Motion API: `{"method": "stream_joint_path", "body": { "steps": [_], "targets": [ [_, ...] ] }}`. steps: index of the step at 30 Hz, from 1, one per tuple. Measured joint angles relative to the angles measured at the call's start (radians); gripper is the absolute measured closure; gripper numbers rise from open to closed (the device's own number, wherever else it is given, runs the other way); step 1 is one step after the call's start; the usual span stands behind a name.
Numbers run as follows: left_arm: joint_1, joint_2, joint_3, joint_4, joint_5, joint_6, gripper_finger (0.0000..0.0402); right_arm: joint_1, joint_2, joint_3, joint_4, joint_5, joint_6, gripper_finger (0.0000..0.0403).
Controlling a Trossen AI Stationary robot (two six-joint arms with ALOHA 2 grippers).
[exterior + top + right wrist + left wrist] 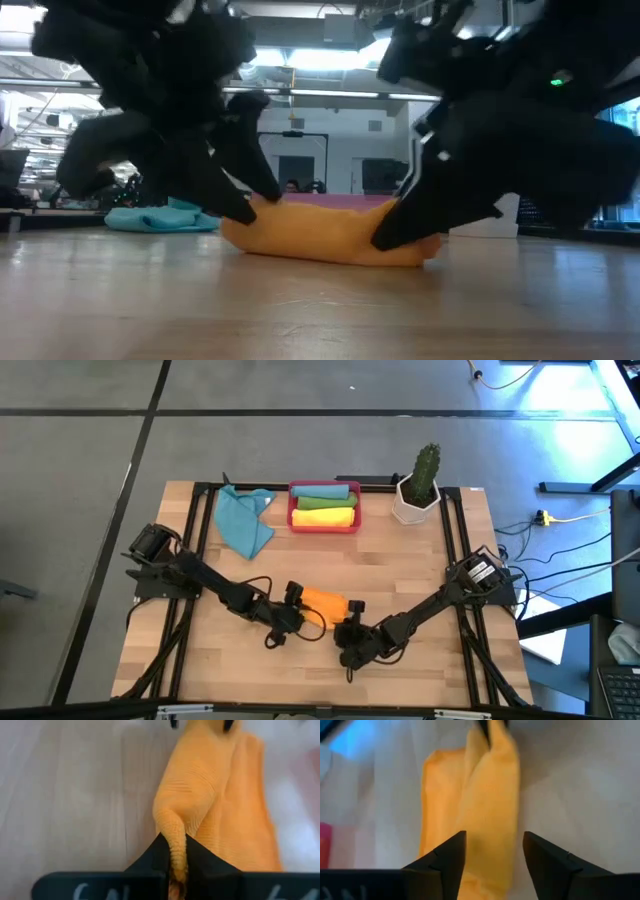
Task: Roll microfiber towels into tight, uniform cylinder then place into a basket
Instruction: Roll the orange towel
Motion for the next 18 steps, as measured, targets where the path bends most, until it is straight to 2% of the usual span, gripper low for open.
{"method": "stream_joint_path", "body": {
  "steps": [6, 18],
  "targets": [
    [-0.059, -0.009, 0.001, 0.008, -0.06, 0.021, 0.0194, -0.053, -0.003, 0.0, 0.006, -0.114, 0.06, 0.0386],
    [-0.118, -0.009, 0.002, -0.015, -0.162, 0.03, 0.019, -0.096, -0.007, 0.0, 0.159, -0.35, 0.031, 0.0386]
  ]
}}
